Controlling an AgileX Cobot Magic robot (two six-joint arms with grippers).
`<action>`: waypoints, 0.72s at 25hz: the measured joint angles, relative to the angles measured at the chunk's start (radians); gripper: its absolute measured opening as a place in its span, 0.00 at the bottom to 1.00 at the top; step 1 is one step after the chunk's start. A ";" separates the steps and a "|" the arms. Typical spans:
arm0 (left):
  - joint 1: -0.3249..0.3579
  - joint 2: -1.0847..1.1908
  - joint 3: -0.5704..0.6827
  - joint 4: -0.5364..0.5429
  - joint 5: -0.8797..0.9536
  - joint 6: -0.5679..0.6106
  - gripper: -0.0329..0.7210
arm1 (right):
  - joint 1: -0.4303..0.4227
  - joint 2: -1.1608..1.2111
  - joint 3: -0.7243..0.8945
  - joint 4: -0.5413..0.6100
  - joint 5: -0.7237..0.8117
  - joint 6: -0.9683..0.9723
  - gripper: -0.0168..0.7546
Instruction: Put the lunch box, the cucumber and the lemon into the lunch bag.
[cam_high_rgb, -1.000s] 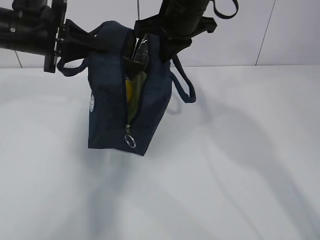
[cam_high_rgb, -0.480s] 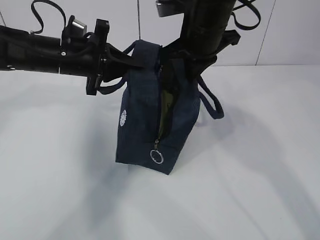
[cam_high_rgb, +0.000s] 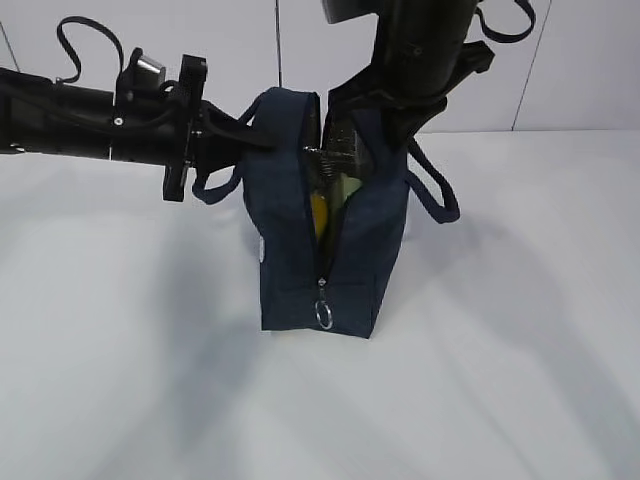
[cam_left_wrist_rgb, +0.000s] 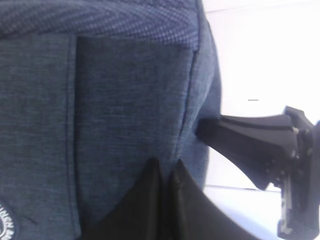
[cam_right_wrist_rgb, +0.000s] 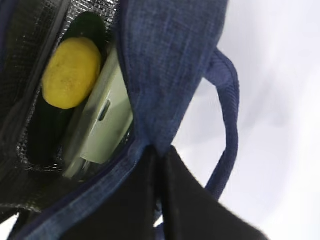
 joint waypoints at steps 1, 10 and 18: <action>0.005 0.008 0.000 0.000 0.002 0.000 0.03 | 0.000 0.002 0.000 0.002 0.000 0.000 0.02; 0.006 0.023 0.000 0.000 0.020 0.002 0.16 | 0.000 0.006 0.000 0.026 -0.008 0.000 0.07; 0.006 0.023 0.000 -0.008 0.071 0.002 0.49 | 0.000 0.006 -0.014 0.041 -0.012 0.000 0.49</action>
